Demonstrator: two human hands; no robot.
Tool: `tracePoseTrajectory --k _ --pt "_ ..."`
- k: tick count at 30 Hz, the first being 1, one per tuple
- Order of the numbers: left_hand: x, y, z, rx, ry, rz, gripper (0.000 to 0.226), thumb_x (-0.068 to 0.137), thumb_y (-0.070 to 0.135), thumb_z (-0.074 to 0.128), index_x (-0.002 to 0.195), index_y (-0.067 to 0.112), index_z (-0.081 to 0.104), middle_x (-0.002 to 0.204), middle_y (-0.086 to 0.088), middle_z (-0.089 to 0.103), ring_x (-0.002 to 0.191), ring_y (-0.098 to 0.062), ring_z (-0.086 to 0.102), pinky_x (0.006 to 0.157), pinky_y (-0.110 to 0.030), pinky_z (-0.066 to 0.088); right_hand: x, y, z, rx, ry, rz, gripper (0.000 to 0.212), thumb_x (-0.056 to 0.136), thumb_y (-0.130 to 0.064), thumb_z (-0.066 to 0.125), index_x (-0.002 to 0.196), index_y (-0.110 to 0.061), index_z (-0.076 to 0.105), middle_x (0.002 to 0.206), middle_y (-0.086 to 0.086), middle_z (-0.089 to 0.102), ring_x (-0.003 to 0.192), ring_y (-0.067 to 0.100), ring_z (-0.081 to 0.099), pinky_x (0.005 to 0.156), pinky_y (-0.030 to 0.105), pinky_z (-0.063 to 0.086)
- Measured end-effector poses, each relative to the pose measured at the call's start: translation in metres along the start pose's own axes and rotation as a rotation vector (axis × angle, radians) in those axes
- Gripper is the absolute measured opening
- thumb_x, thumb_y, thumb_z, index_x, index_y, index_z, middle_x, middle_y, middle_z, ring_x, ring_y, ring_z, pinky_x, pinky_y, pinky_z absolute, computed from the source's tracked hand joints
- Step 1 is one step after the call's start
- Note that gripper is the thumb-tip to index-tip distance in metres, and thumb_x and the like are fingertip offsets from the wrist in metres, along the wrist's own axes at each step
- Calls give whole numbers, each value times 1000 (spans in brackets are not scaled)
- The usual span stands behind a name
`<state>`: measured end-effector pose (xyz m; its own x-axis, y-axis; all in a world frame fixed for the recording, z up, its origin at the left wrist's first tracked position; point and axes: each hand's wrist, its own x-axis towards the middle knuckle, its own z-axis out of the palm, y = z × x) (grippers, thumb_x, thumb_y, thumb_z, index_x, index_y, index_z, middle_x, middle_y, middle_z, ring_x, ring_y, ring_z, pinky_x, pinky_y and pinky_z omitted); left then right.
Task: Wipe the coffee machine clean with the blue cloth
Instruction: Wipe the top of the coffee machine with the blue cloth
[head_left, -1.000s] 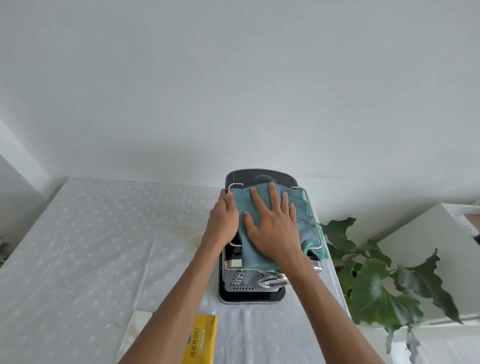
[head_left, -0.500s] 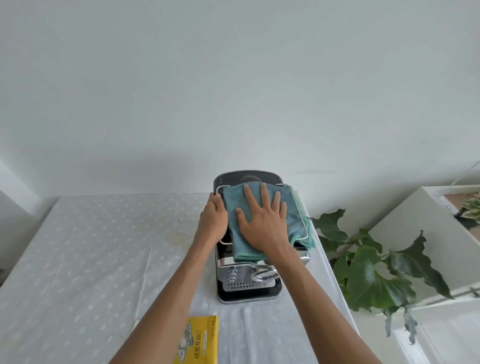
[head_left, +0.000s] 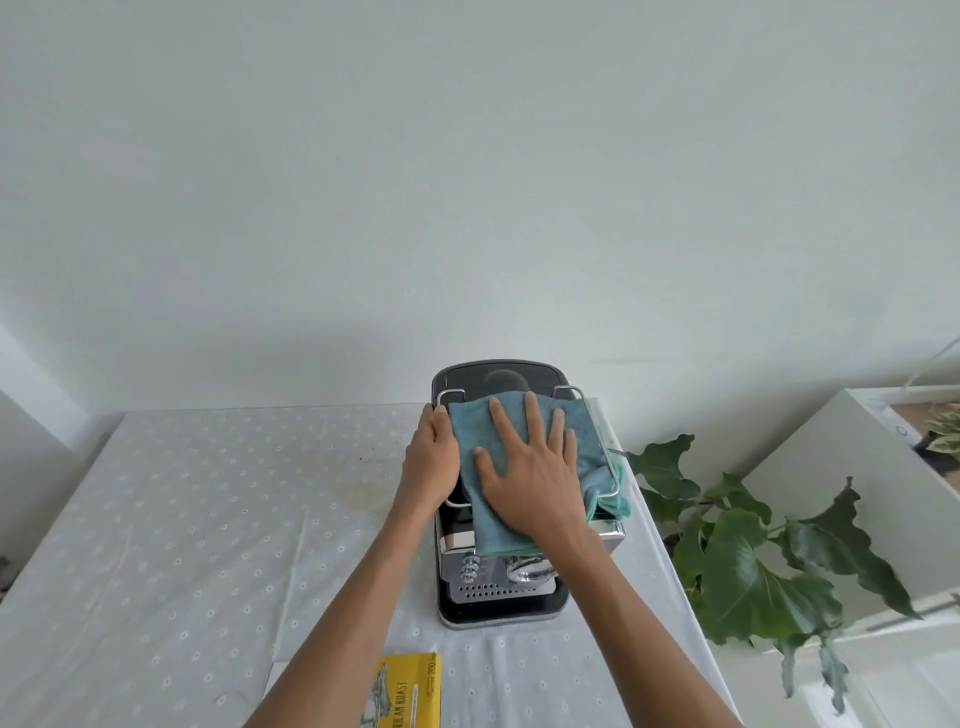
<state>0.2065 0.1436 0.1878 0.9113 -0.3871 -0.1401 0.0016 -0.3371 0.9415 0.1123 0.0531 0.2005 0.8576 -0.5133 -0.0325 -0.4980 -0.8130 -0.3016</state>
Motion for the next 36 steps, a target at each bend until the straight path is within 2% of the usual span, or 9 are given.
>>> tracePoseTrajectory --k 5,9,13,17,21,26,29,32,36 --pt "-4 4 0 -38 -2 -8 41 106 38 21 106 13 53 95 2 59 87 -13 56 73 -28 39 24 -4 -6 31 -23 28 68 103 -57 29 163 -36 3 172 10 -6 156 44 -9 127 56 -3" --pt "-4 1 -1 -30 14 -1 36 106 37 21 90 18 48 81 3 55 75 -13 54 63 -27 37 -4 -1 0 15 1 -3 68 104 -57 28 163 -36 2 172 10 -8 157 42 -9 127 55 -3" --pt "-3 5 0 -31 13 3 36 106 35 21 90 16 47 79 3 53 72 -11 51 62 -28 37 12 -4 -4 31 1 12 69 103 -56 31 163 -36 5 172 10 -7 156 43 -10 127 55 -3" --pt "-5 7 -1 -28 3 4 38 107 36 20 99 15 50 86 6 55 79 -6 53 68 -27 37 23 -8 -6 36 -13 25 69 104 -56 30 164 -35 4 172 12 -7 156 41 -14 127 55 -4" --pt "-7 6 -2 -33 15 2 35 107 33 21 89 16 46 80 3 52 70 -9 50 59 -23 34 -7 1 0 16 8 -46 67 104 -57 29 163 -36 5 172 9 -10 157 41 -11 127 53 -3" --pt "-5 8 -1 -85 3 -30 39 107 35 21 104 13 53 89 4 57 79 -9 54 65 -24 38 18 -2 -2 10 8 -45 68 102 -58 31 163 -36 9 172 9 -9 157 36 -17 127 54 -5" --pt "-7 9 -1 -85 -11 -30 40 107 37 20 112 17 54 95 8 57 84 0 53 68 -23 38 29 -4 -3 -2 -5 -42 68 103 -59 29 163 -36 7 172 10 -9 156 36 -18 127 53 -6" --pt "-8 8 -2 -91 -6 -29 39 107 35 20 107 16 54 91 7 57 82 -6 55 64 -19 37 14 0 -1 9 3 -41 68 104 -58 28 163 -36 4 172 9 -10 157 38 -13 127 53 -4" --pt "-8 10 -2 -101 10 -27 36 107 34 21 93 15 49 83 3 54 76 -11 53 61 -22 36 12 1 1 2 21 -55 69 103 -57 29 164 -34 6 172 11 -9 157 36 -14 128 49 -5"
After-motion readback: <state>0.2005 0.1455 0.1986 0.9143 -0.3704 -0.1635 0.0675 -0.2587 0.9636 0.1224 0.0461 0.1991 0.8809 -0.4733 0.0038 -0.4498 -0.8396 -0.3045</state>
